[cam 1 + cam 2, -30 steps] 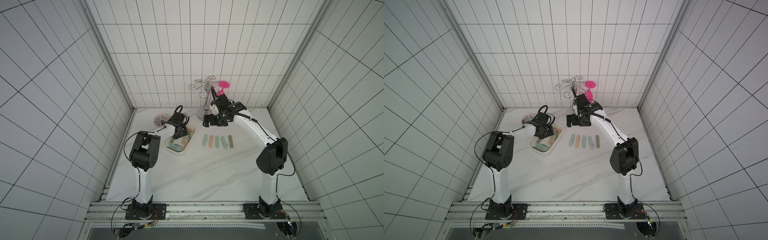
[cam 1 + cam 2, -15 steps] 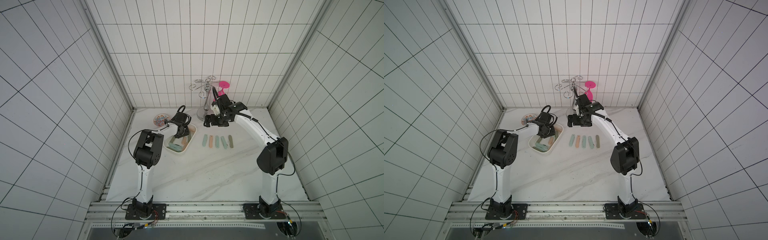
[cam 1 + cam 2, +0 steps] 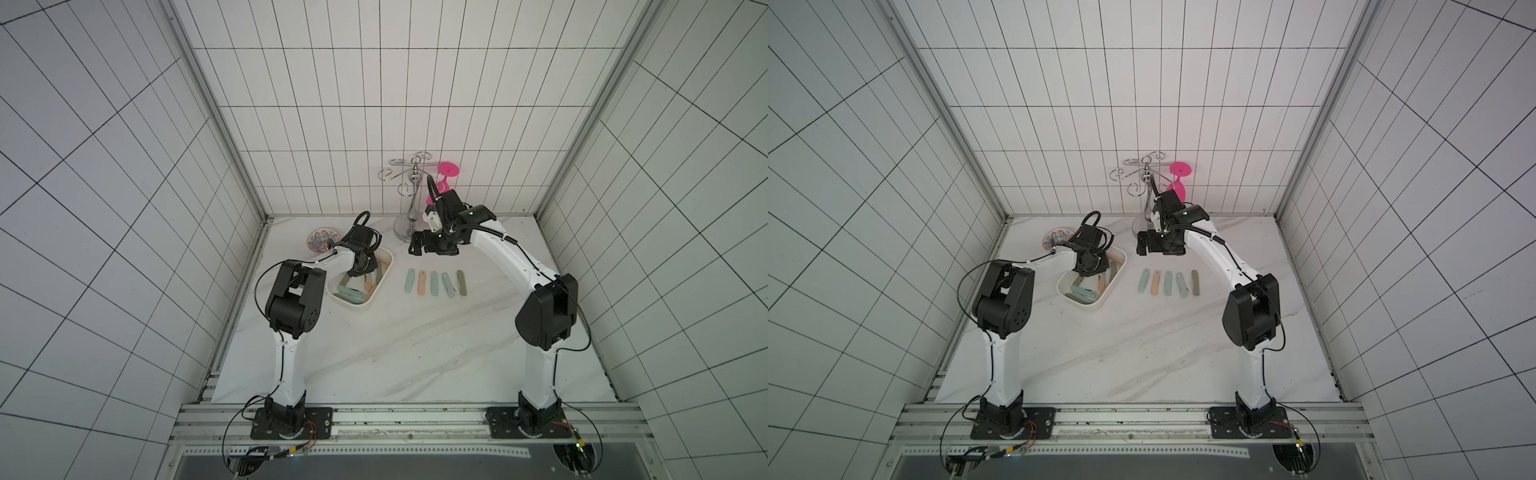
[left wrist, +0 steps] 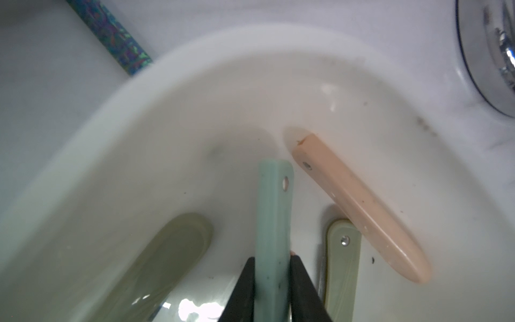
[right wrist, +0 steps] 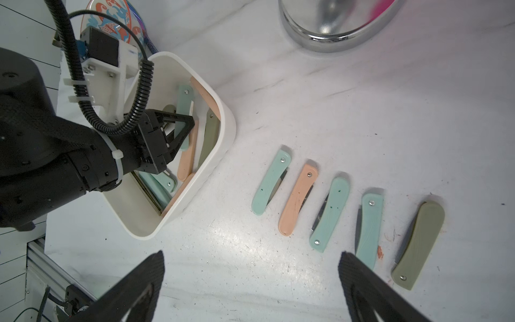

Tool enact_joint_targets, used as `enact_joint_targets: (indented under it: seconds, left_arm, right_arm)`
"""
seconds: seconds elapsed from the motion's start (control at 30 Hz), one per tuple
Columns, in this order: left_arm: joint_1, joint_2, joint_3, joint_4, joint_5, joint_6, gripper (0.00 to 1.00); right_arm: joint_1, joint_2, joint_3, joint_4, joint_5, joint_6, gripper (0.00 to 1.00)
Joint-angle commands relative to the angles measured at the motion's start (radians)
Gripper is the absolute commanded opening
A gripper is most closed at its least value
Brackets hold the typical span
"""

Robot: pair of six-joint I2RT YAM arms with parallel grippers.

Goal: Take the fruit knife out of the storage box
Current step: Pick up the fruit knife from the storage box.

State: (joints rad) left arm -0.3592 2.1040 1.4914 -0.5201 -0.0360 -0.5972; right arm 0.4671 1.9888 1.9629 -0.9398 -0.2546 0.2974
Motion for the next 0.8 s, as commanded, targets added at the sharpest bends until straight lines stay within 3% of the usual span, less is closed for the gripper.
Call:
enact_joint_targets:
  seconds: [0.0,0.47,0.77]
  left_arm:
    - [-0.001,-0.038,-0.029,-0.051,-0.039,0.022,0.15]
    - [0.011,-0.165,-0.102,0.04,0.072,0.102,0.14]
    - [0.039,-0.3,-0.235,0.171,0.286,0.131,0.12]
  right_arm:
    - [-0.005,-0.028,-0.024,0.001,-0.026,-0.007,0.99]
    - [0.001,-0.011,-0.025,0.011,-0.065,0.013,0.99]
    - [0.004,0.003,-0.023,0.038,-0.119,0.045,0.99]
